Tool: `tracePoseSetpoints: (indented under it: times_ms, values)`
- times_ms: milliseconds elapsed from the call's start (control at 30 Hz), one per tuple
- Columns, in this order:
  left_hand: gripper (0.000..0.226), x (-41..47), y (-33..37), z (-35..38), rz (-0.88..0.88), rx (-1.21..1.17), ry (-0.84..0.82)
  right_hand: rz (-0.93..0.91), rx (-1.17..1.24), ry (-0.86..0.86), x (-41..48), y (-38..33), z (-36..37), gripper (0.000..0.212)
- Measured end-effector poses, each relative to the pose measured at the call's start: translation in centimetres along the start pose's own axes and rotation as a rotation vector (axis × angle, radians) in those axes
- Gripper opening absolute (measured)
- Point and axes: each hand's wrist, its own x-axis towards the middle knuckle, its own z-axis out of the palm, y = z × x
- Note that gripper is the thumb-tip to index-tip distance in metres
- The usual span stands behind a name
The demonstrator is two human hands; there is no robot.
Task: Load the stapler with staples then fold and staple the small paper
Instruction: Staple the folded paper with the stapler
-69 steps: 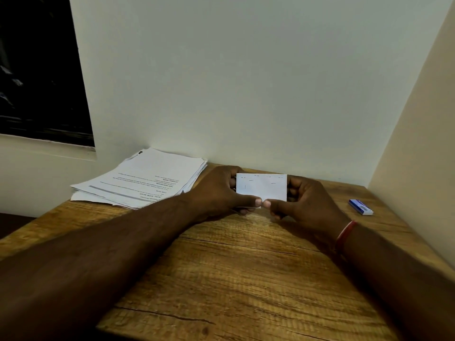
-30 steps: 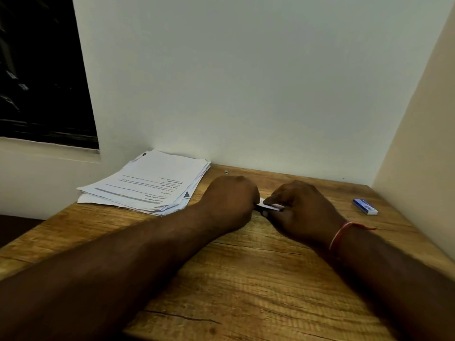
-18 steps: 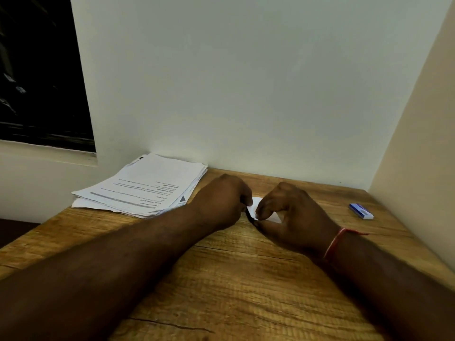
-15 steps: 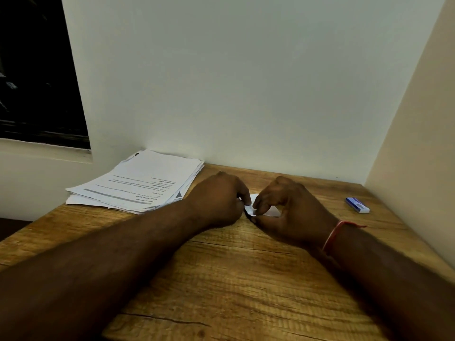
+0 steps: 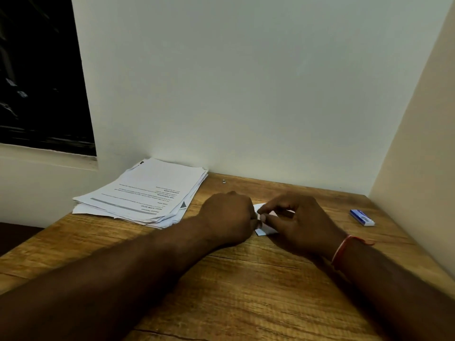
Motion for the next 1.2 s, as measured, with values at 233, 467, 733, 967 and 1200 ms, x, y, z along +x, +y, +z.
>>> tracePoseSetpoints:
  times_ms: [233,467,733,967,1200]
  values:
    - [0.022,-0.2,0.8,0.5,0.02,-0.124,0.102,0.311,0.519,0.065,-0.2,-1.9,0.9,0.032]
    - [0.015,-0.5,0.4,0.5,0.056,-0.195,0.068,0.365,0.102,0.175,0.2,-0.4,0.7,0.023]
    - [0.027,-0.4,1.2,0.9,0.041,-0.151,0.127,0.344,0.106,0.142,0.4,0.0,0.8,0.023]
    - [0.032,-0.8,1.7,1.5,0.04,-0.063,0.168,0.41,0.26,0.1,0.1,-1.0,1.0,0.04]
    - [0.028,-0.8,1.9,1.3,0.015,-0.178,0.172,0.431,0.239,0.123,0.1,-1.1,0.3,0.054]
